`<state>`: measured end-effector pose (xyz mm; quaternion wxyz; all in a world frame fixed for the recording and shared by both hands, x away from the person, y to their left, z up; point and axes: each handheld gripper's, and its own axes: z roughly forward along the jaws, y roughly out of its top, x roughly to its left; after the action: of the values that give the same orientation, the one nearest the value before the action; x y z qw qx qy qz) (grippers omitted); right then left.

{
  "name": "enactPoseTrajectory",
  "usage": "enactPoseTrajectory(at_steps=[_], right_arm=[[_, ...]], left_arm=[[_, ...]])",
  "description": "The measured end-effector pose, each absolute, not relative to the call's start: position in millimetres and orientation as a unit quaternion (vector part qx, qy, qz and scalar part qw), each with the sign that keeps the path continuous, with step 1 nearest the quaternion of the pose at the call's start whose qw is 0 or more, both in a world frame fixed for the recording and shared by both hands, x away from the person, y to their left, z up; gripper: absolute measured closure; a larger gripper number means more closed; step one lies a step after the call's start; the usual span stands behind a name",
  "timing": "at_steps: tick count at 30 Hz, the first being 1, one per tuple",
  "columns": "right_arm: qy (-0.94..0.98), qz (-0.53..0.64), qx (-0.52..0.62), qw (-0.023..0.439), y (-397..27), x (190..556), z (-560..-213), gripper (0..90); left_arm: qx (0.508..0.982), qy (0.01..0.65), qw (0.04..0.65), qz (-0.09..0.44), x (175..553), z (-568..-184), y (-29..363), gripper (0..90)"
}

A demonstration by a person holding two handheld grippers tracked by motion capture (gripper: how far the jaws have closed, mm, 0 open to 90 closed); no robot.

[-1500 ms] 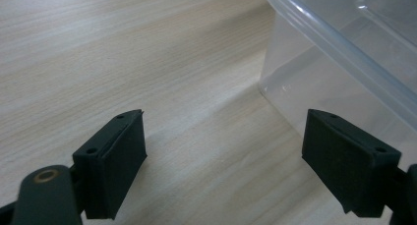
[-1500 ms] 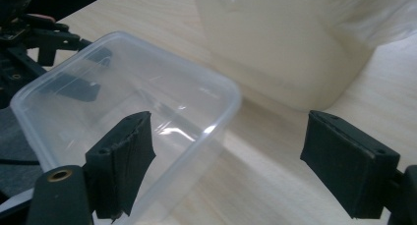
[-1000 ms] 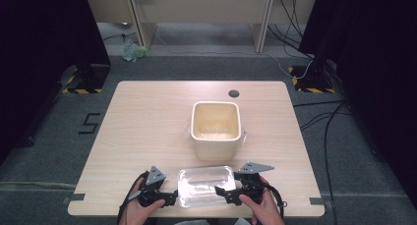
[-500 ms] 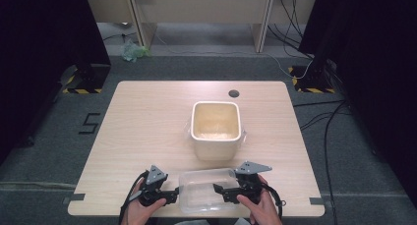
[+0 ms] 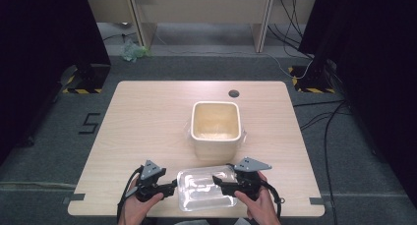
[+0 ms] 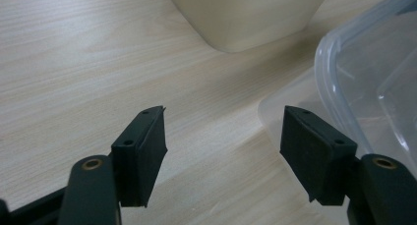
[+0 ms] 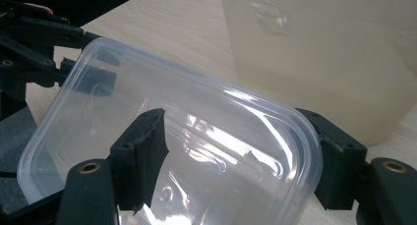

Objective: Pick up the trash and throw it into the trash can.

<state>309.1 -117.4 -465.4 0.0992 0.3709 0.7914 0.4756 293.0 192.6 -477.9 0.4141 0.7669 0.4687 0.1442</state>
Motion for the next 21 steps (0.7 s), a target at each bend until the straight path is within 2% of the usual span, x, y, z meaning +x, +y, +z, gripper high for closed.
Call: enactPoseTrajectory(at_steps=[4,7,8,9,14,21], right_arm=[[0.789,0.481,0.375,0.078,-118,310,-466,32.0],[0.782,0.485,0.388,0.062,-121,313,-471,30.3],[0.781,0.474,0.401,0.063,-124,316,-474,21.1],[0.779,0.471,0.408,0.070,-127,316,-476,17.0],[0.773,0.478,0.414,0.048,-139,306,-473,16.1],[0.769,0.467,0.435,0.041,-144,287,-476,16.0]], left_arm=[[0.767,0.468,0.420,0.122,294,-479,196,30.8],[0.764,0.478,0.421,0.100,300,-489,200,22.9],[0.762,0.484,0.420,0.094,302,-492,202,22.7],[0.761,0.487,0.419,0.093,302,-495,203,22.0],[0.763,0.492,0.411,0.083,296,-501,210,21.7],[0.774,0.481,0.405,0.074,289,-505,203,21.5]])
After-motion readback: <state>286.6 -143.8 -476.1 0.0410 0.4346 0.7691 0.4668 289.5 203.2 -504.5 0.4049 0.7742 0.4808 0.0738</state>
